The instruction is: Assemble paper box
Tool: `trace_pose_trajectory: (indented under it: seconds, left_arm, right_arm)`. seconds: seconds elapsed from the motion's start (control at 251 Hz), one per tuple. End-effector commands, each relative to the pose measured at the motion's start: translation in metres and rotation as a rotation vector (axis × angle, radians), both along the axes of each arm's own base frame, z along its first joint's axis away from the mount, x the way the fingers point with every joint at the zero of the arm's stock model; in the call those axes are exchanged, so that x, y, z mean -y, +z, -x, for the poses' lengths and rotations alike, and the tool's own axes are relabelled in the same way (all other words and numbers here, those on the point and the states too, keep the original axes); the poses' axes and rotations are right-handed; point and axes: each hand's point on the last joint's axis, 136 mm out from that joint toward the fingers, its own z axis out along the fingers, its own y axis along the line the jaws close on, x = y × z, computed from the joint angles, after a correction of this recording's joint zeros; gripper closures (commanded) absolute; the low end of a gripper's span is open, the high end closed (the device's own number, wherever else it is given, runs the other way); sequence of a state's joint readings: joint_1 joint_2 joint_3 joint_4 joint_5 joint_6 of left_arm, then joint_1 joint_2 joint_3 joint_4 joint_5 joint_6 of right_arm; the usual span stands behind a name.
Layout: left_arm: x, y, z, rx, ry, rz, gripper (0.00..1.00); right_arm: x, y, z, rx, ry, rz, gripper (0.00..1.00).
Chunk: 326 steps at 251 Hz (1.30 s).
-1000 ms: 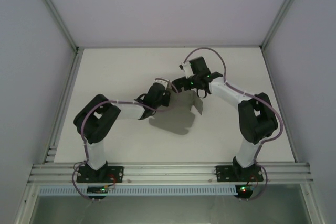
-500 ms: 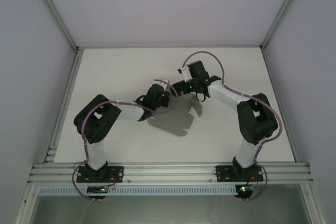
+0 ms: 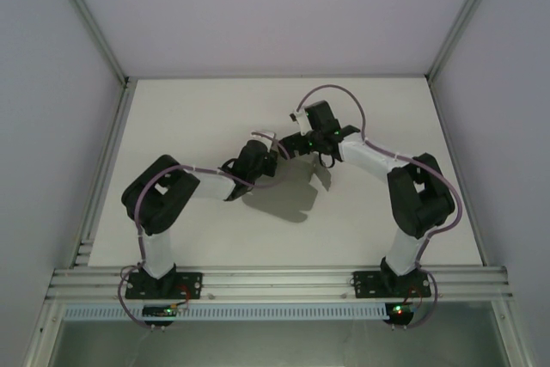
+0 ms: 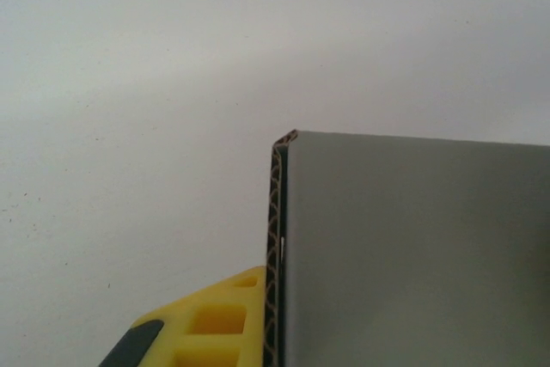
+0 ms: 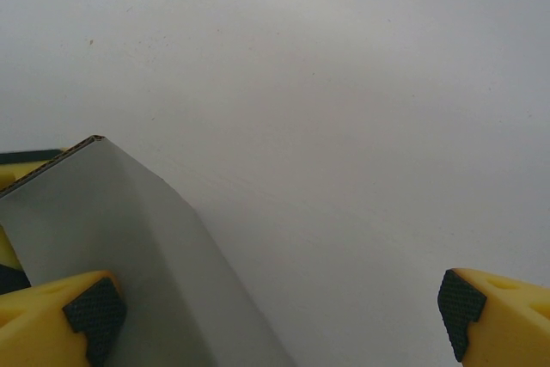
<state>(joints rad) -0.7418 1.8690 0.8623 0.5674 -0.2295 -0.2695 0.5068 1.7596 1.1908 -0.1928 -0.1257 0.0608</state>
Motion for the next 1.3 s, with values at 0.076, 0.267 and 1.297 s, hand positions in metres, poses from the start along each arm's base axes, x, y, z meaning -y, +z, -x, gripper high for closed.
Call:
trace_pose_trajectory:
  seconds: [0.076,0.267,1.297]
  left_arm:
    - [-0.004,-0.052,0.023,-0.16,-0.029,-0.071,1.0]
    - [-0.015,-0.017,0.015,-0.088,0.051,-0.037,1.0]
    - [-0.021,0.058,0.002,-0.067,0.108,0.033,1.0]
  right_arm:
    - [0.038,-0.081,0.058,-0.264,-0.046,0.192,0.01]
    - [0.033,0.012,0.024,-0.069,-0.129,-0.076,0.02]
    - [0.039,0.024,0.079,-0.018,0.196,-0.284,0.4]
